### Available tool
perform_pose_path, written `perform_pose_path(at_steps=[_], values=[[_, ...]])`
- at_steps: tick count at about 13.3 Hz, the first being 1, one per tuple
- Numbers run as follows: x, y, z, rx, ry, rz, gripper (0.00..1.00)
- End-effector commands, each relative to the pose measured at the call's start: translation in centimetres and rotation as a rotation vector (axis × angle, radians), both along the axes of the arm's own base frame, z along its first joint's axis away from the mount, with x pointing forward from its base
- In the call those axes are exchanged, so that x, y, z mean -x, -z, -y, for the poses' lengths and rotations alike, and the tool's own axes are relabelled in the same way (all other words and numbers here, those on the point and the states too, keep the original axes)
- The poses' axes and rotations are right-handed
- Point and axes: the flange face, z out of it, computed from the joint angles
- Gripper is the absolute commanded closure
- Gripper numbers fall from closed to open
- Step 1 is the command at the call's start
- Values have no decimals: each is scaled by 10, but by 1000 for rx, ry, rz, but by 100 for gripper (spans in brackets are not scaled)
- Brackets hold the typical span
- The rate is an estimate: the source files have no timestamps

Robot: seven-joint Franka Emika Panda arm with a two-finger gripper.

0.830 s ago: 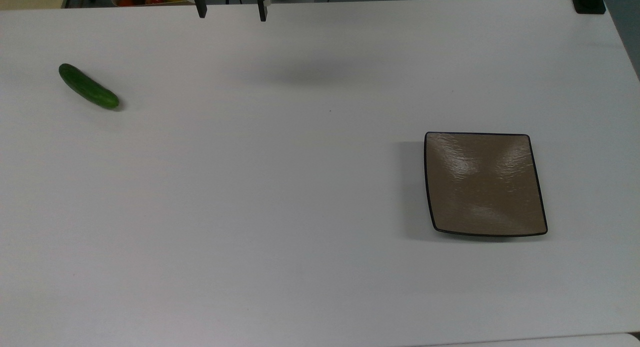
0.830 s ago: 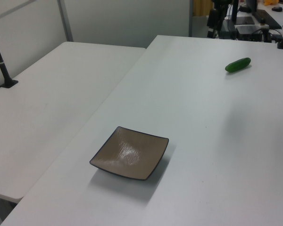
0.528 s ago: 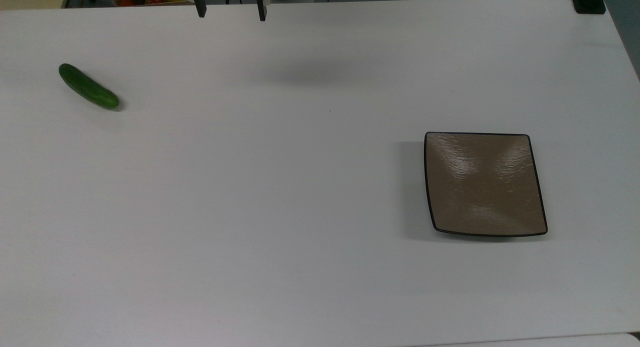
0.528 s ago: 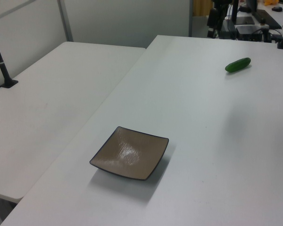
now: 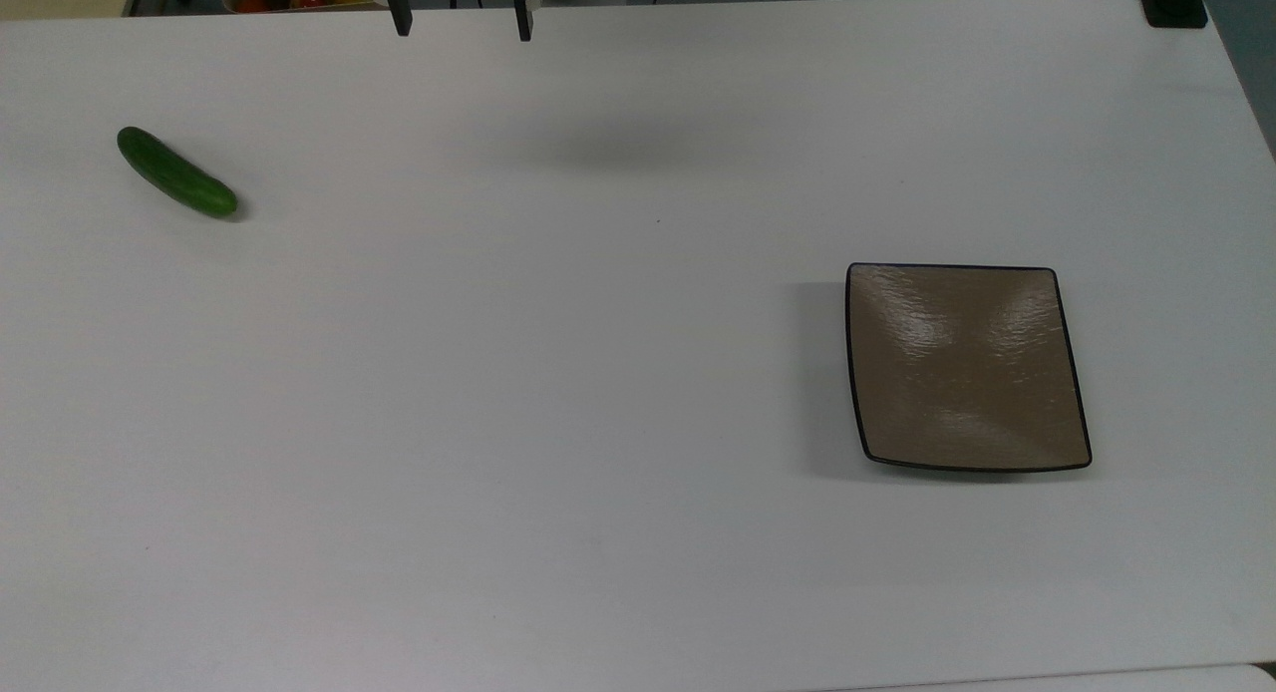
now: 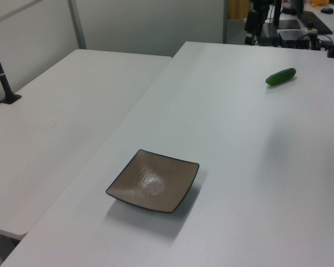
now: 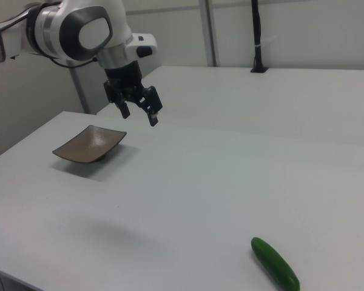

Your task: Cucumber placed on a ceramic plate

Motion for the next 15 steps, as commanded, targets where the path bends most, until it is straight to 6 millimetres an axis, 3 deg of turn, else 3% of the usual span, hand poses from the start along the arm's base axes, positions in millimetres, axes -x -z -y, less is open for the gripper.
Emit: perform_pose_path(at_steps=[1, 3, 7, 10, 13, 15], values=[[4, 1, 3, 17, -188, 0, 0], [5, 5, 12, 29, -282, -6, 0], [16, 14, 50, 45, -704, -77, 0], [21, 18, 69, 42, -849, -93, 0], [24, 22, 69, 26, -858, -120, 0], [25, 25, 79, 21, -839, -127, 0]])
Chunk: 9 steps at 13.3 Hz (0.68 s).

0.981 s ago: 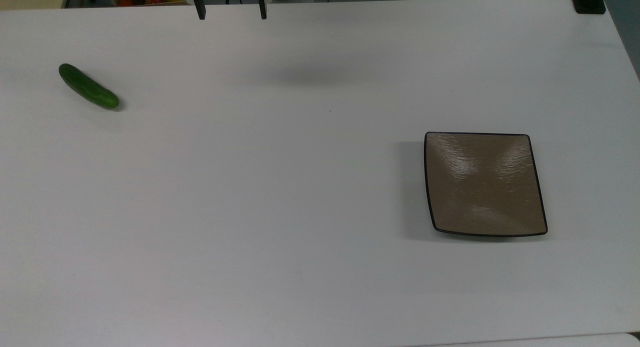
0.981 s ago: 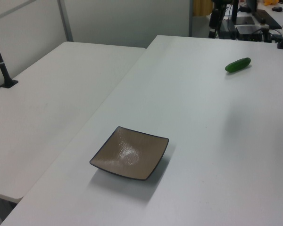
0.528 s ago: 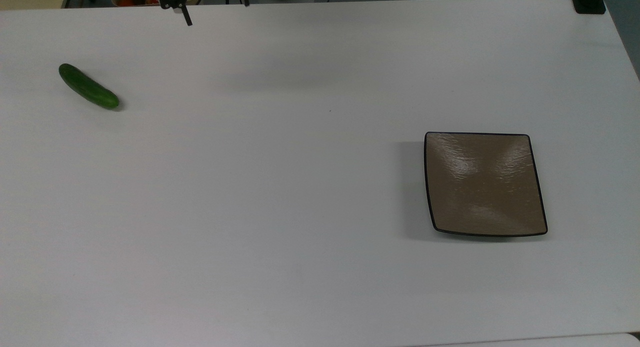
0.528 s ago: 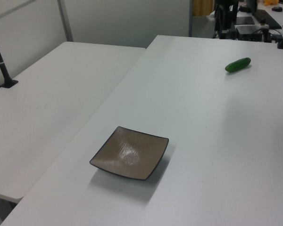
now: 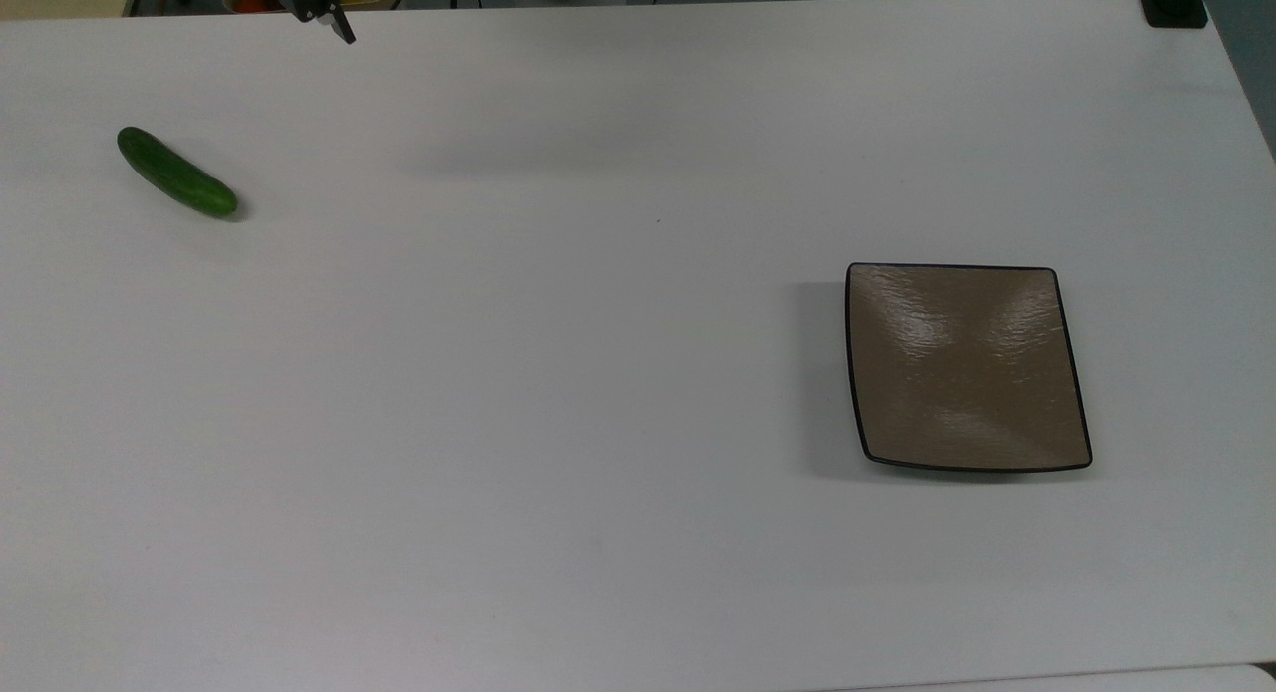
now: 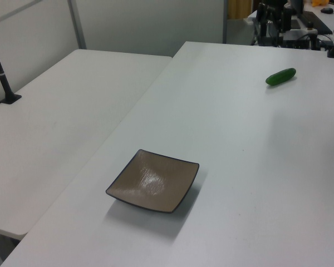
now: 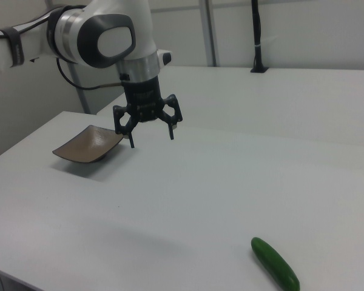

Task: Cucumber placed on a ceramic plate
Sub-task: 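Move the open gripper over the green cucumber and lower it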

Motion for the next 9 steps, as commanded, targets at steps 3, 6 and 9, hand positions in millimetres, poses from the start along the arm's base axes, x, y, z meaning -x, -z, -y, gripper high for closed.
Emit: perform_pose_path(at_steps=[3, 6, 9], values=[[3, 10, 36, -6, 31, -14, 0], [-6, 27, 82, 50, 20, 22, 0], [-12, 46, 119, 86, 26, 38, 0]])
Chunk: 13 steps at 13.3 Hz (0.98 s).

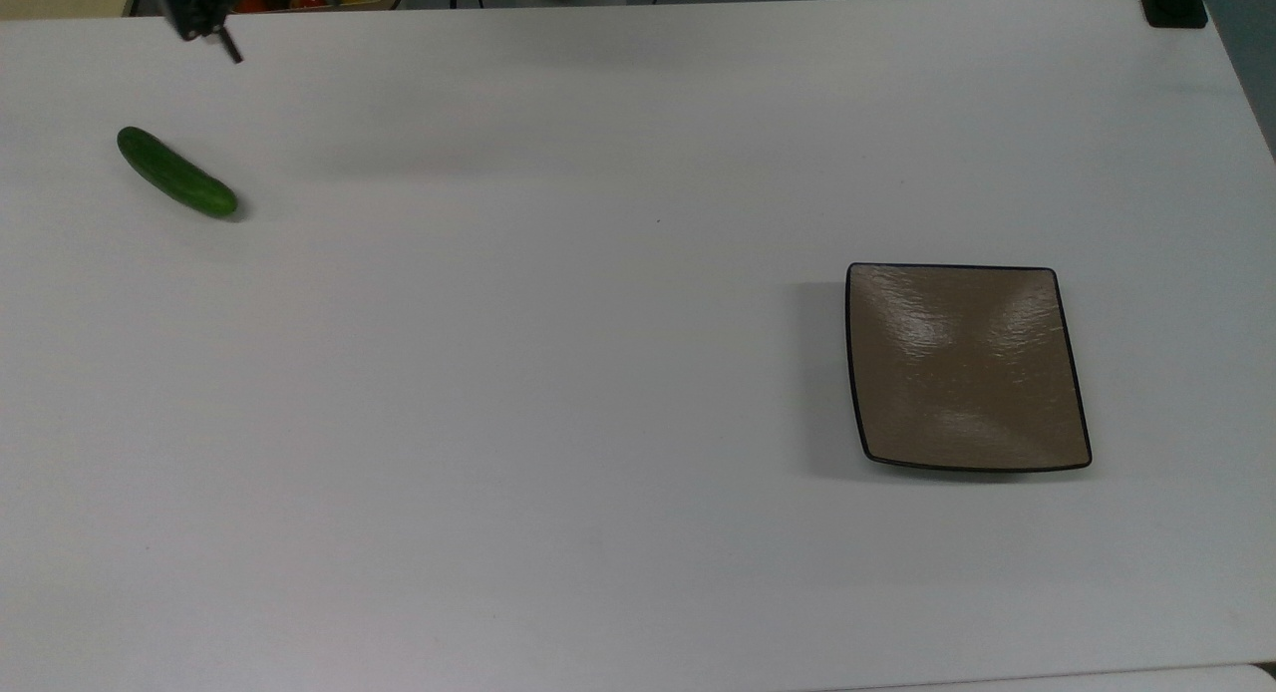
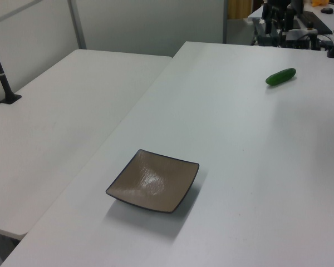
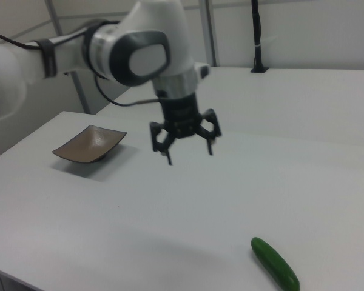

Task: Cucumber placed on a ceramic plate
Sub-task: 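Move the open gripper over the green cucumber and lower it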

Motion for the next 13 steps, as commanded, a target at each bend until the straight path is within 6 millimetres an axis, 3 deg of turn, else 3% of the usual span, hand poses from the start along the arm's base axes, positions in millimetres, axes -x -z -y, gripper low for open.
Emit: perform_pose_path(at_steps=[1, 3, 10, 13], values=[[-8, 29, 36, 51, -28, 1, 0], [-8, 46, 51, 92, -30, -3, 0], [-23, 134, 98, 182, -27, -74, 0], [-20, 174, 116, 229, -41, -87, 0]])
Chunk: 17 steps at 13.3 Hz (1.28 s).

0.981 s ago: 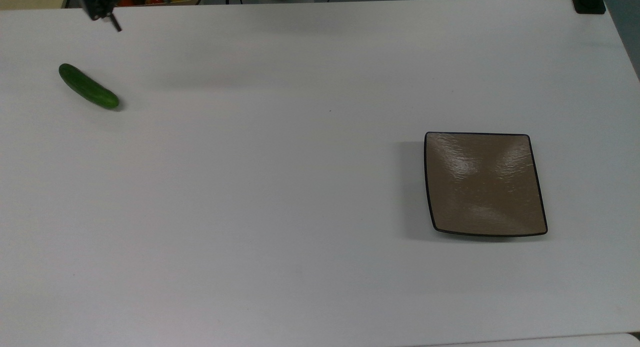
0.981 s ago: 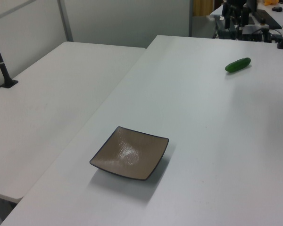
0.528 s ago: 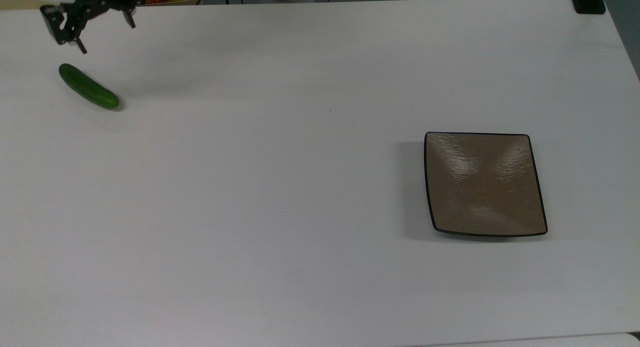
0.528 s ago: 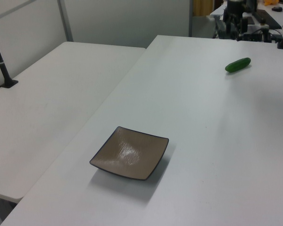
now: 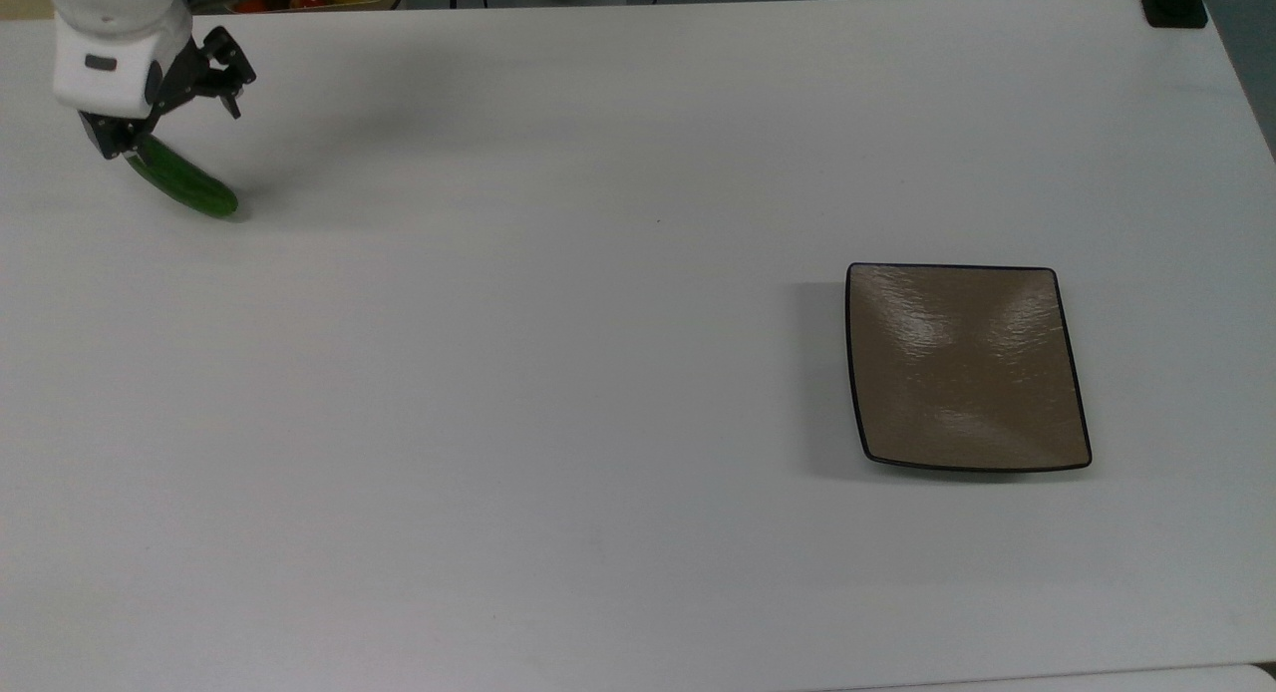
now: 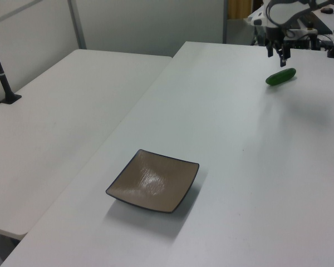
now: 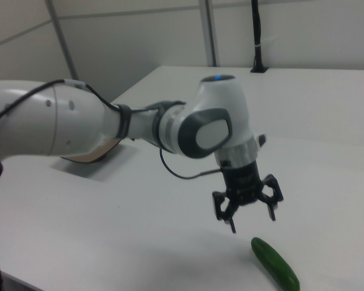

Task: Cucumber placed on a ceramic plate
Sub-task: 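Close the gripper around the middle of the cucumber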

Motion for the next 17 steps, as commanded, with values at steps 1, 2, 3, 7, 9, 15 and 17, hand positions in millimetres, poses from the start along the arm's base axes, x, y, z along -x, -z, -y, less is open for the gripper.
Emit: perform_pose_path(at_steps=[1, 2, 3, 7, 9, 15, 17], values=[[3, 30, 15, 39, -30, 7, 0], [2, 39, 18, 44, -31, 1, 0], [2, 44, 22, 45, -29, 4, 0], [5, 72, 25, 51, -42, -12, 0], [5, 82, 26, 55, -31, -21, 0], [5, 94, 27, 88, -56, -56, 16], [6, 95, 27, 87, -55, -59, 24]])
